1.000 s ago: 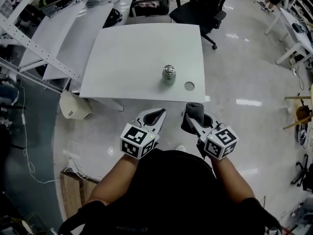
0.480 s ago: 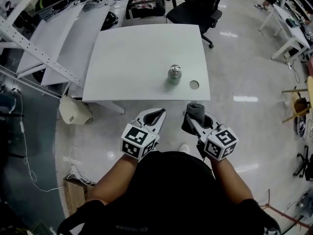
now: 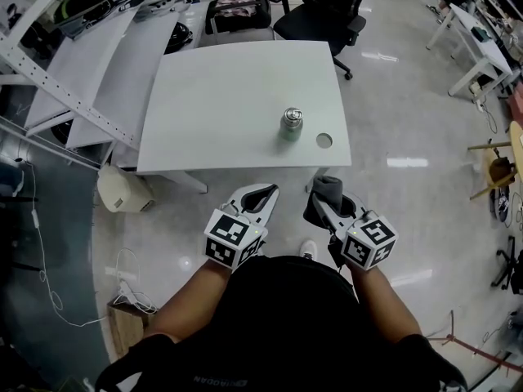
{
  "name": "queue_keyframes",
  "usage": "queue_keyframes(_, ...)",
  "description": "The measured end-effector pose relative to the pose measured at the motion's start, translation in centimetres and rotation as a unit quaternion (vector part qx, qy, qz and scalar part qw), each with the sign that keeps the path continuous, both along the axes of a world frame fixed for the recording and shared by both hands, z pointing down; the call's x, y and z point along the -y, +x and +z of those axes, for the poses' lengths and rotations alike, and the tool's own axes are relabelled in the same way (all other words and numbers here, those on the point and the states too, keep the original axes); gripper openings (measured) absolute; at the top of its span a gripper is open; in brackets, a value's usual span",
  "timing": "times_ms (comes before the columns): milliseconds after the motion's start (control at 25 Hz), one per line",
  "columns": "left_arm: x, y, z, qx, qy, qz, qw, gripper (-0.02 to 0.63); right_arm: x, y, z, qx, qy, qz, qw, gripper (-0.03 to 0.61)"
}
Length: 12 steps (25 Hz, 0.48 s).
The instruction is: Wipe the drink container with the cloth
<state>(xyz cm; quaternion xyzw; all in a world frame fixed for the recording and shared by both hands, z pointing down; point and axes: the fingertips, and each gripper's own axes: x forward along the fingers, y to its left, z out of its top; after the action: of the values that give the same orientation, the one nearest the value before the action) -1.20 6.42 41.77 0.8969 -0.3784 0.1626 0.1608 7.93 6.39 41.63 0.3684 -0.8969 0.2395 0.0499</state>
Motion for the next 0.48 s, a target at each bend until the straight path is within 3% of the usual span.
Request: queue_keyframes(480, -0.07, -0.59, -0.59, 0.005, 0.006, 0.006, 0.9999, 0.017, -0.11, -0.64, -0.31, -0.001, 0.003, 0.002, 1.0, 0.109)
